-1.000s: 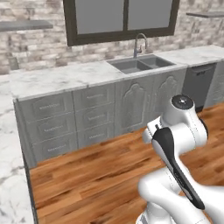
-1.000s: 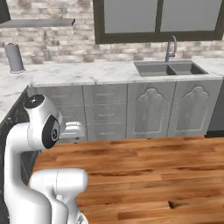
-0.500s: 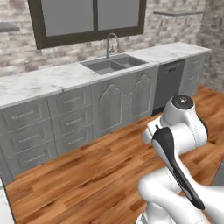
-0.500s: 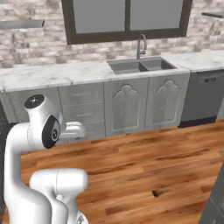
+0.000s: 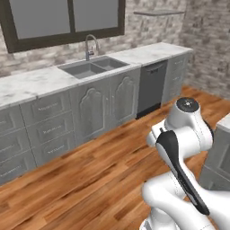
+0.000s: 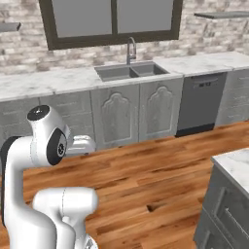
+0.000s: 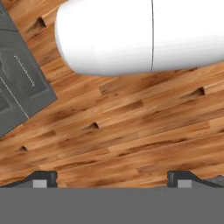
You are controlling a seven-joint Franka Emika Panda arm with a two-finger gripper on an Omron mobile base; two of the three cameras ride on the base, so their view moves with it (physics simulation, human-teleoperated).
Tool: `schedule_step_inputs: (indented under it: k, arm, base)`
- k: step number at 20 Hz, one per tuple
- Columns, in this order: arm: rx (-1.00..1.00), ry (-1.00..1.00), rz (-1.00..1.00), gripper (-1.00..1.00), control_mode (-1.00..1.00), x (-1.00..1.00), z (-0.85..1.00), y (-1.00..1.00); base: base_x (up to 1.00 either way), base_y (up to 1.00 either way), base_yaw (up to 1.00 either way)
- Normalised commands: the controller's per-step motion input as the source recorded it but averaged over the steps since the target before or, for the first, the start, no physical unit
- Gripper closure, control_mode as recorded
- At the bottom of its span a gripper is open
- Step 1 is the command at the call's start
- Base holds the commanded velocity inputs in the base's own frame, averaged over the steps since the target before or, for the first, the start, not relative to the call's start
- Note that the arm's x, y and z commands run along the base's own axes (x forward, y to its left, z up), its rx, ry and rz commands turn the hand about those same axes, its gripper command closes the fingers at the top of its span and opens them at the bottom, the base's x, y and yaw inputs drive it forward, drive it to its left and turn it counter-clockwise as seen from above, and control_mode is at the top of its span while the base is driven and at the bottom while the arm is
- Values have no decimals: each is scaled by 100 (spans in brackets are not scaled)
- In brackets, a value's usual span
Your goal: Place one of the steaks on the plate and the other in the bowl. Then place the bowl in the fridge.
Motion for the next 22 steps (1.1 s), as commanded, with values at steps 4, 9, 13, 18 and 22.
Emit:
schedule_step_inputs:
  k: [4,9,13,18,22]
  arm:
    - [0,0,0,-100,100,0,0,0]
    - [0,0,0,-100,100,0,0,0]
    - [0,0,0,-100,100,0,0,0]
    - [0,0,0,-100,100,0,0,0]
    - [0,0,0,-100,100,0,0,0]
  base:
    - [-20,-78,-32]
    - [-29,-81,-33]
    - [-39,-82,-35]
    - [-35,-75,-37]
    - [-16,-76,-33]
